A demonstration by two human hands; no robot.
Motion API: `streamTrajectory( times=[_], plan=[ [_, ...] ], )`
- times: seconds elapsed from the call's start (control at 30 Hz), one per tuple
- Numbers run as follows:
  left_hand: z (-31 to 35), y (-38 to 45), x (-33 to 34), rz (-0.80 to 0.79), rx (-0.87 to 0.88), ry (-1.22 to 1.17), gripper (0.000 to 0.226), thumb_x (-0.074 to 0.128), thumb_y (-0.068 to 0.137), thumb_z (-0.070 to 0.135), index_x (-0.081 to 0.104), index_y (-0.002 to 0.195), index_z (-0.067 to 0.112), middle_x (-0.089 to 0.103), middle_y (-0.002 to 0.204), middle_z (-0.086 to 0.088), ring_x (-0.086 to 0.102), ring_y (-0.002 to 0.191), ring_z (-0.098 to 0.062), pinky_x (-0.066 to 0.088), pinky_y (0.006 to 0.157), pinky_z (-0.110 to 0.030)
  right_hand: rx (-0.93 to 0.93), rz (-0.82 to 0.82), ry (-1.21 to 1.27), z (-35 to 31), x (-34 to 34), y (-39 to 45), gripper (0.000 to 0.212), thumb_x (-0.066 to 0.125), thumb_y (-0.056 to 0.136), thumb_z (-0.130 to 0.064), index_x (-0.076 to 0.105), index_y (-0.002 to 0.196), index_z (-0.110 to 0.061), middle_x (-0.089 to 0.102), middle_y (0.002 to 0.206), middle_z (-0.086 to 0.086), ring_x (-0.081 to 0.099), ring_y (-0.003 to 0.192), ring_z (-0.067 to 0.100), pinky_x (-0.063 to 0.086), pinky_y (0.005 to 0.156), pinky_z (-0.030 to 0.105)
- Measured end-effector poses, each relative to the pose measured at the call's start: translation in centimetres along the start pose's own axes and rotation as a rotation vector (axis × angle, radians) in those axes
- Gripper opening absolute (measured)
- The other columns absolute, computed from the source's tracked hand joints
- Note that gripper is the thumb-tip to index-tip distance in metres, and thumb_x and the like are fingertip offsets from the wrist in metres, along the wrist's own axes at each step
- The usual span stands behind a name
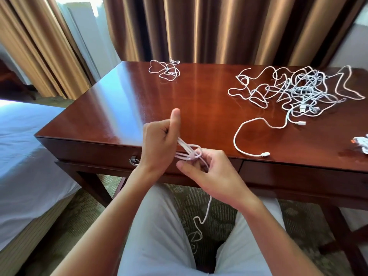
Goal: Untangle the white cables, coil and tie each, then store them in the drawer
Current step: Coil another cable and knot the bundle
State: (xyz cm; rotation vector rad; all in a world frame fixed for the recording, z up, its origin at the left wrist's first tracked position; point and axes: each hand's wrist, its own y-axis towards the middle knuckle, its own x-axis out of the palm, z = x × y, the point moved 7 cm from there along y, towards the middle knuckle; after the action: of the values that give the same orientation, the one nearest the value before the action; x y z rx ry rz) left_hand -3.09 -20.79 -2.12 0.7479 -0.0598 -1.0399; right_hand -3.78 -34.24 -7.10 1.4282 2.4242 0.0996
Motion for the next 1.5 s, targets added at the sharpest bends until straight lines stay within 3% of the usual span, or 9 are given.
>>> streamTrajectory(
  times=[0.23, 0.37, 0.53, 0.67, 0.8, 0.93, 1.1, 1.33, 1.5],
  plan=[
    [-2.8, -1.8, 2.7, 0.004, -0.421, -0.382, 0.071, 0.039, 0.108, 0.029, 0.045, 0.038, 0.021, 0.047, 0.041, -0.006, 0.042, 0.041, -0.019, 0.033, 0.046, -0.03, -0.163, 0.237, 0.128, -1.1, -0.3, -0.2, 0.033, 0.078, 0.088, -0.022, 0.051, 0.079, -0.005, 0.046, 0.07, 0.004, 0.044, 0.066, 0.01, 0.042, 0.062, 0.027],
    [-2.9, -3.9, 5.2, -0.068, -0.63, -0.626, 0.065, 0.041, 0.106, 0.027, 0.047, 0.041, 0.022, 0.042, 0.044, 0.001, 0.04, 0.041, -0.012, 0.031, 0.046, -0.025, -0.147, 0.333, 0.158, -0.1, 0.5, 0.6, 0.039, 0.075, 0.082, -0.053, 0.053, 0.102, -0.027, 0.056, 0.1, 0.015, 0.061, 0.093, 0.03, 0.054, 0.083, 0.043],
    [-2.5, -4.6, 6.1, -0.103, -0.68, -0.715, 0.043, 0.035, 0.106, 0.009, 0.044, 0.065, 0.014, 0.041, 0.05, 0.007, 0.04, 0.044, -0.004, 0.035, 0.042, -0.018, -0.05, 0.397, 0.209, 1.2, 1.3, 1.0, 0.057, 0.065, 0.08, -0.056, 0.053, 0.13, -0.029, 0.059, 0.126, 0.012, 0.062, 0.116, 0.02, 0.051, 0.1, 0.031],
    [-2.5, -5.1, 6.1, -0.063, -0.779, -0.817, 0.039, 0.037, 0.108, 0.013, 0.048, 0.07, 0.012, 0.047, 0.052, 0.002, 0.048, 0.044, -0.006, 0.041, 0.042, -0.016, -0.173, 0.522, 0.149, 0.2, 0.7, 0.9, 0.015, 0.069, 0.087, -0.047, 0.07, 0.099, -0.038, 0.067, 0.112, 0.008, 0.066, 0.107, 0.026, 0.052, 0.095, 0.045],
    [-3.2, -5.9, 6.3, -0.082, -0.789, -0.741, 0.039, 0.043, 0.103, 0.0, 0.048, 0.065, 0.01, 0.049, 0.053, 0.003, 0.049, 0.047, -0.005, 0.043, 0.046, -0.018, -0.115, 0.595, 0.156, 1.0, 0.5, 0.9, 0.048, 0.067, 0.084, -0.064, 0.059, 0.085, -0.017, 0.064, 0.088, 0.01, 0.065, 0.086, 0.032, 0.052, 0.084, 0.051],
    [-4.7, -6.4, 5.3, -0.037, -0.801, -0.479, 0.044, 0.051, 0.102, 0.013, 0.053, 0.058, 0.014, 0.05, 0.053, 0.003, 0.047, 0.05, -0.008, 0.039, 0.046, -0.021, -0.081, 0.546, 0.051, 0.6, 0.0, 1.2, 0.047, 0.065, 0.091, -0.056, 0.053, 0.076, -0.012, 0.057, 0.071, 0.004, 0.056, 0.067, 0.016, 0.05, 0.068, 0.041],
    [-2.4, -3.7, 2.2, 0.098, -0.303, -0.087, 0.055, 0.034, 0.107, 0.019, 0.068, 0.064, 0.021, 0.061, 0.052, 0.009, 0.055, 0.052, -0.002, 0.041, 0.059, -0.022, -0.088, 0.506, -0.061, -0.2, -1.8, 1.5, 0.056, 0.065, 0.097, -0.039, 0.051, 0.064, 0.004, 0.053, 0.057, 0.017, 0.047, 0.056, 0.034, 0.042, 0.056, 0.041],
    [4.1, -2.1, 1.9, -0.092, 0.424, 0.229, 0.026, 0.05, 0.1, 0.022, 0.066, 0.091, 0.004, 0.059, 0.092, -0.007, 0.057, 0.084, -0.025, 0.047, 0.074, -0.041, 0.079, 0.142, -0.144, 0.4, -1.3, 2.3, 0.047, 0.067, 0.091, -0.018, 0.055, 0.045, -0.016, 0.056, 0.042, -0.001, 0.047, 0.038, 0.006, 0.038, 0.045, 0.024],
    [5.5, -2.9, 3.1, -0.263, 0.777, 0.324, 0.038, 0.051, 0.102, 0.021, 0.043, 0.066, 0.013, 0.039, 0.063, -0.001, 0.036, 0.055, -0.022, 0.038, 0.049, -0.038, 0.175, -0.156, -0.261, 0.0, 0.2, 1.1, 0.023, 0.071, 0.081, -0.001, 0.063, 0.063, -0.013, 0.065, 0.058, -0.002, 0.059, 0.054, -0.007, 0.042, 0.053, 0.008]
  ],
)
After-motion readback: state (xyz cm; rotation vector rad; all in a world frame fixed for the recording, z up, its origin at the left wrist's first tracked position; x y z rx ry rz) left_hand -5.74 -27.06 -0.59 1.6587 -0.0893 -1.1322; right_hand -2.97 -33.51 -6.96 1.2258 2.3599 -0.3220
